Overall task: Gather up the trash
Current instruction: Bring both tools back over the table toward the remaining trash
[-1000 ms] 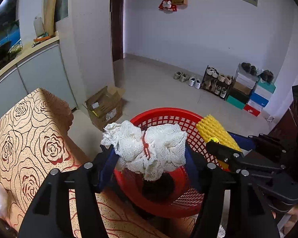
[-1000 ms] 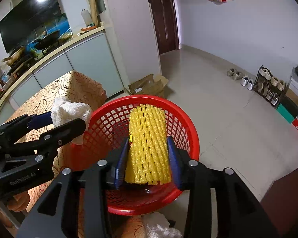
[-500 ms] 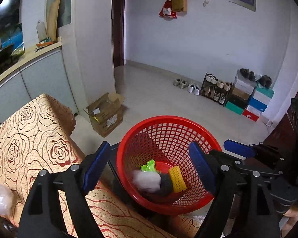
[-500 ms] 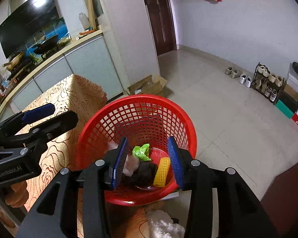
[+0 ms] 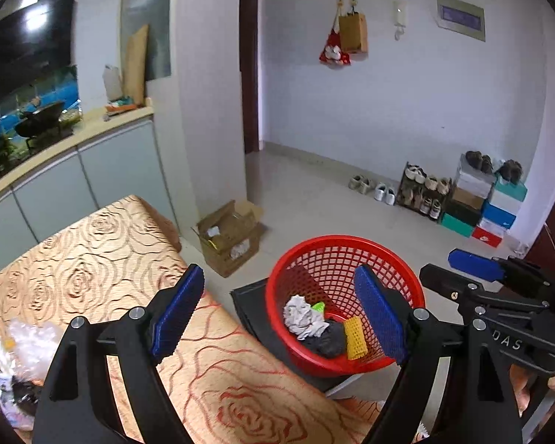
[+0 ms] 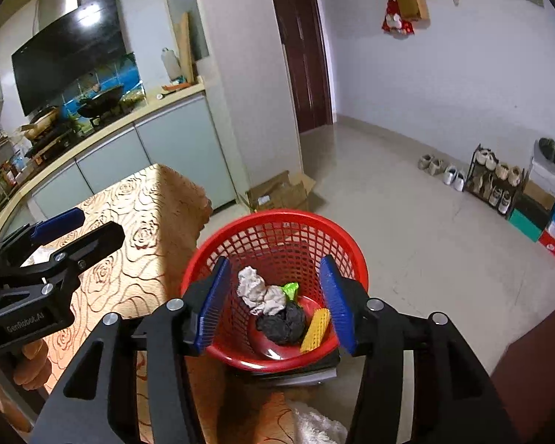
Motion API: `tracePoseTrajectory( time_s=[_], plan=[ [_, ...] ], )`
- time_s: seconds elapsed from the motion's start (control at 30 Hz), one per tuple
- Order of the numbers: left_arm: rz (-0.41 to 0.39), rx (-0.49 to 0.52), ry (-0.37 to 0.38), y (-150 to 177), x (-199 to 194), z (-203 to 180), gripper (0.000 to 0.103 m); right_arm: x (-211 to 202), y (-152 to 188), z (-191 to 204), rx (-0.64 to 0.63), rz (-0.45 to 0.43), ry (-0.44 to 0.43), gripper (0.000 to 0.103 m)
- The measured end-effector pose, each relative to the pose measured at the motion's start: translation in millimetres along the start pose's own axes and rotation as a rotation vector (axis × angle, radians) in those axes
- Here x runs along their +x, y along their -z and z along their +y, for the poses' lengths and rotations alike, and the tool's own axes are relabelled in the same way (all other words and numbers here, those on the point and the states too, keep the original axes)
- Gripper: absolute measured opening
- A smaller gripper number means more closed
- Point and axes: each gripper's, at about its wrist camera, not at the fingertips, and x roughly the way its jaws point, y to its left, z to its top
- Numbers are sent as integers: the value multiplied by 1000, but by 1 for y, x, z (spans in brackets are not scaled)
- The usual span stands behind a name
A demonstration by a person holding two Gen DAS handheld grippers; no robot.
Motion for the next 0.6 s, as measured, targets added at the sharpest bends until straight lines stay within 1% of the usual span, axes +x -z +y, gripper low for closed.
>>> tracePoseTrajectory(
  time_s=[0.07, 0.13, 0.2, 0.37, 0.6],
  plan=[
    [-13, -4, -15, 2, -9, 3, 81, -6, 0, 4, -10, -11, 0, 52],
    [-25, -13, -25, 4, -20, 7, 81, -12, -1, 8, -15, -25, 0, 59],
    [-35, -22, -40, 7, -29, 11, 81, -18, -2, 14, -23, -38, -4, 62],
    [-60, -65, -87, 18, -55, 31, 83, -29, -2, 32, -46, -61, -28, 64],
    [-84, -141, -185, 40, -91, 66, 84, -41, 1, 67, -96, -88, -74, 69]
  ],
)
